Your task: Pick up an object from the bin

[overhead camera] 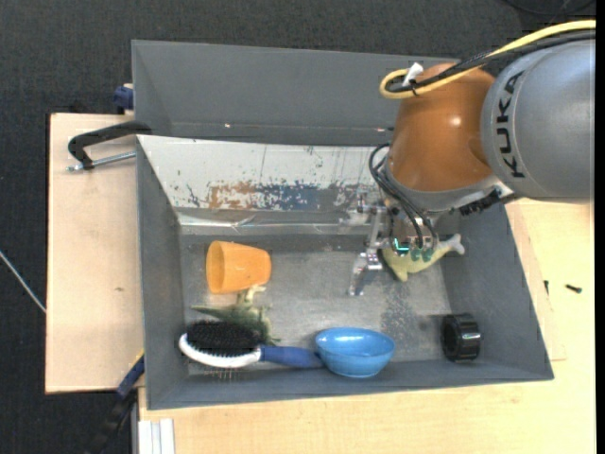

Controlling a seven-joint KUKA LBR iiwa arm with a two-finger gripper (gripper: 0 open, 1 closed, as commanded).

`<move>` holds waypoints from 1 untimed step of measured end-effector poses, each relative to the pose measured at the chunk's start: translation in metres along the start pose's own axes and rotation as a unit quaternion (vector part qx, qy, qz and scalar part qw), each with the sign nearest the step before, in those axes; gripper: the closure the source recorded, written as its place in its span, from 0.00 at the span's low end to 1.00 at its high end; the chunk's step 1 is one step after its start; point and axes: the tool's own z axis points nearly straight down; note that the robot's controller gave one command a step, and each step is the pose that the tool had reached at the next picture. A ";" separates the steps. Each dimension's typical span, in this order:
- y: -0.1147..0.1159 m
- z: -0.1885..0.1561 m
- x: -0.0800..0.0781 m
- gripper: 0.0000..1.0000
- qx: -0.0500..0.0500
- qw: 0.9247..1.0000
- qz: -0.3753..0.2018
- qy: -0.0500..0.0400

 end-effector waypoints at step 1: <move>0.146 0.087 -0.033 0.00 -0.001 1.000 -0.019 -0.008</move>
Offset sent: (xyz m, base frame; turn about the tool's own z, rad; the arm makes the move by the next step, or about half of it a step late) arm 0.0299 0.1416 -0.0891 -0.0321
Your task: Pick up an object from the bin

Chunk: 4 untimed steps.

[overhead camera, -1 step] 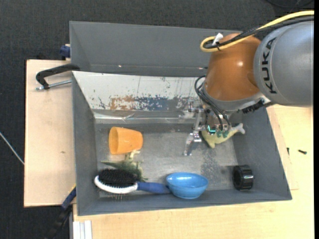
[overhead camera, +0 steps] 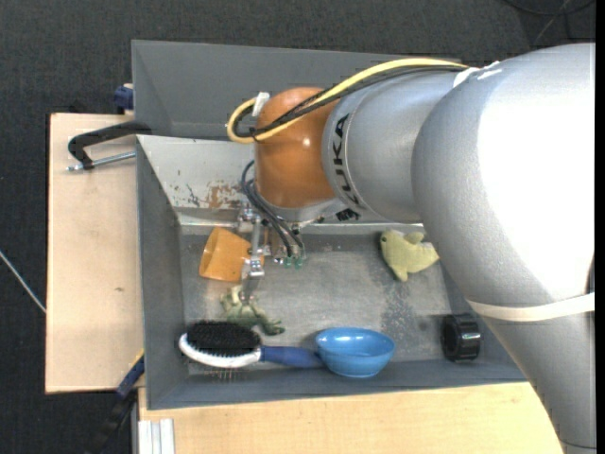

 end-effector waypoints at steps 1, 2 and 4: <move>0.026 -0.031 0.005 0.00 0.000 1.000 0.017 0.000; 0.017 -0.036 0.008 0.00 0.001 0.998 0.066 0.003; 0.032 -0.001 0.018 0.00 0.002 0.989 0.149 -0.001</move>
Offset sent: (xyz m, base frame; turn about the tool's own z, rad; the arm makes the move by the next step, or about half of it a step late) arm -0.0077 0.0220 0.0275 0.0371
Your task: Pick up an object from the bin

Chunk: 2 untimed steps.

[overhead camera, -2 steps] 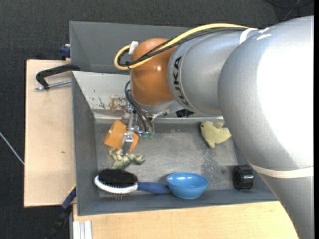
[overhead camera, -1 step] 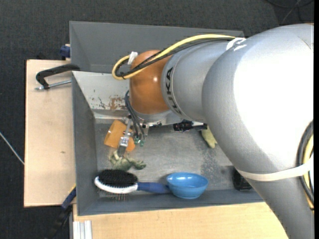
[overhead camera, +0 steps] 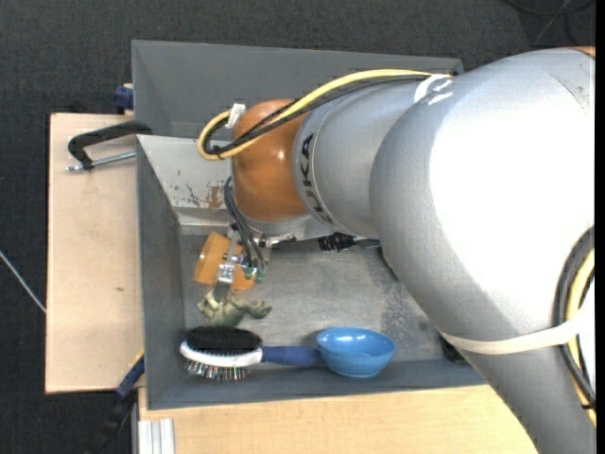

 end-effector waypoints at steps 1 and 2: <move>0.000 -0.001 -0.001 1.00 -0.001 1.000 0.000 -0.001; 0.003 -0.085 -0.004 1.00 -0.003 1.000 0.000 -0.001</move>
Offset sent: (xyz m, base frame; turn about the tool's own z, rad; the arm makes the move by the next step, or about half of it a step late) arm 0.0000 0.0000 0.0000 0.0000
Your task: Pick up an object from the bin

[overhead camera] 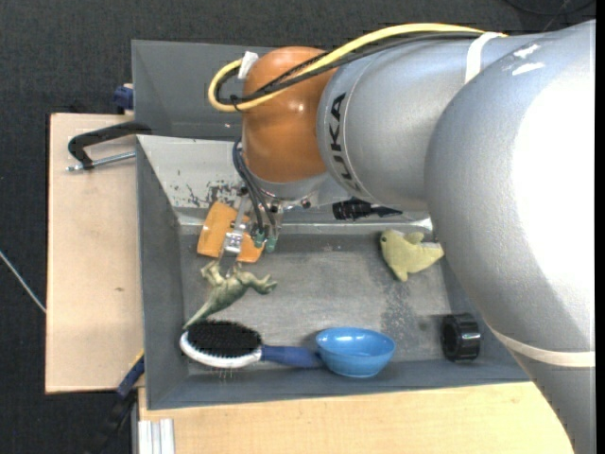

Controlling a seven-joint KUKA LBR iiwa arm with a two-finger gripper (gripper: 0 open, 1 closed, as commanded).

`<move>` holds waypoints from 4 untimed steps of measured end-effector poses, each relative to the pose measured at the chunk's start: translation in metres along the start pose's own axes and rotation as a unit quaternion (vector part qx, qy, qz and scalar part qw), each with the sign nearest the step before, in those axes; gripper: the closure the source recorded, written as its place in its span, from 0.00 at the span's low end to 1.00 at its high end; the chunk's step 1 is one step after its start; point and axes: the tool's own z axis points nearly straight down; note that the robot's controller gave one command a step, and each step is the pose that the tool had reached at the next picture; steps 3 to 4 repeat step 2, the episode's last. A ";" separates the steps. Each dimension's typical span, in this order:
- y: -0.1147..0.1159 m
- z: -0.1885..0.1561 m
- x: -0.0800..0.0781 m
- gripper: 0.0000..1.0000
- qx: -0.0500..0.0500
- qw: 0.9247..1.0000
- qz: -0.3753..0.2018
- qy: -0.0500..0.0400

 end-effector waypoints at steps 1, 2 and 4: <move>0.002 -0.019 -0.001 1.00 0.002 1.000 -0.001 0.003; 0.003 -0.036 -0.002 1.00 0.002 1.000 -0.002 0.003; 0.003 -0.036 -0.002 1.00 0.002 1.000 -0.002 0.003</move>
Offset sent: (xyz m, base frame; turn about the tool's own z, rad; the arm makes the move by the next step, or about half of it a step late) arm -0.0001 0.0001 0.0169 -0.0001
